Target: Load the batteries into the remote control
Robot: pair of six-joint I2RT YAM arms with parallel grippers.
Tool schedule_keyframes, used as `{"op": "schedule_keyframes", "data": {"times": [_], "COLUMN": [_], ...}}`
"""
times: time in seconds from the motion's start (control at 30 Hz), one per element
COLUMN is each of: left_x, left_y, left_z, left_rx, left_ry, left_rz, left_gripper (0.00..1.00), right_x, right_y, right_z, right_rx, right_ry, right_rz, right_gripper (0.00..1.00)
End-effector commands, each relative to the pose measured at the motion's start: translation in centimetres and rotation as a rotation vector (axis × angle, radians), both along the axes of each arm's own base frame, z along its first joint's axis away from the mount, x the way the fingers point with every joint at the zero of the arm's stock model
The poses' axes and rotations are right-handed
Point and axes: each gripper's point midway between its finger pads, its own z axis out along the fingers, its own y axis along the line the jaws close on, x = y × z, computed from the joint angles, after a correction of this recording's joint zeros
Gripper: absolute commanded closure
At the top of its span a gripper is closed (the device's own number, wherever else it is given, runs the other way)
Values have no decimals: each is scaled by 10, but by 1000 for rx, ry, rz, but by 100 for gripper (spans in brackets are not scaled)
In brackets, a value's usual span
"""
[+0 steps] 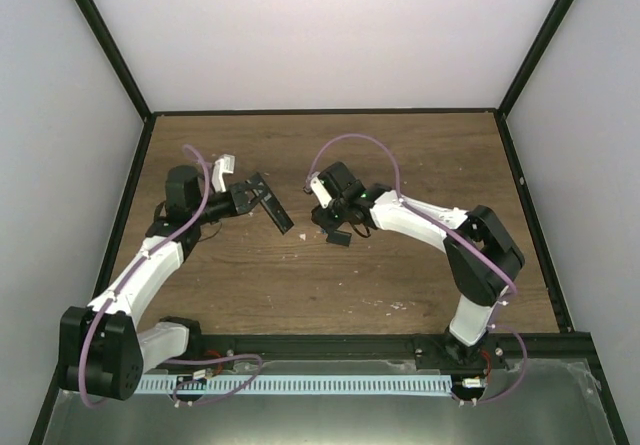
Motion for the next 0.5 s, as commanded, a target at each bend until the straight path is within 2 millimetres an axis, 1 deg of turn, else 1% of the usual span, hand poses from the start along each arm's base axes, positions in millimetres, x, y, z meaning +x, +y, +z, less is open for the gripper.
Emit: {"op": "schedule_keyframes", "data": {"times": [0.0,0.13,0.23,0.3,0.47], "left_x": [-3,-2,0,2,6], "left_y": [-3,-5,-6,-8,-11], "left_z": [19,23,23,22,20], "left_rx": [-14,-32,-42,-50,-76], "left_ry": [-72,-80,-79,-70,-55], "left_rz": [-42,-52,-61,-69,-82], "left_gripper": [100,100,100,100,100], "right_x": [1,0,-2,-4,-6], "right_y": [-20,-43,-54,-56,-53], "right_z": [-4,-14,-23,-26,-30], "right_rx": [-26,-16,-43,-58,-54], "right_ry": [42,74,92,112,136], "right_rz": [-41,-53,-42,-37,-32], "right_gripper": [64,61,57,55,51]}}
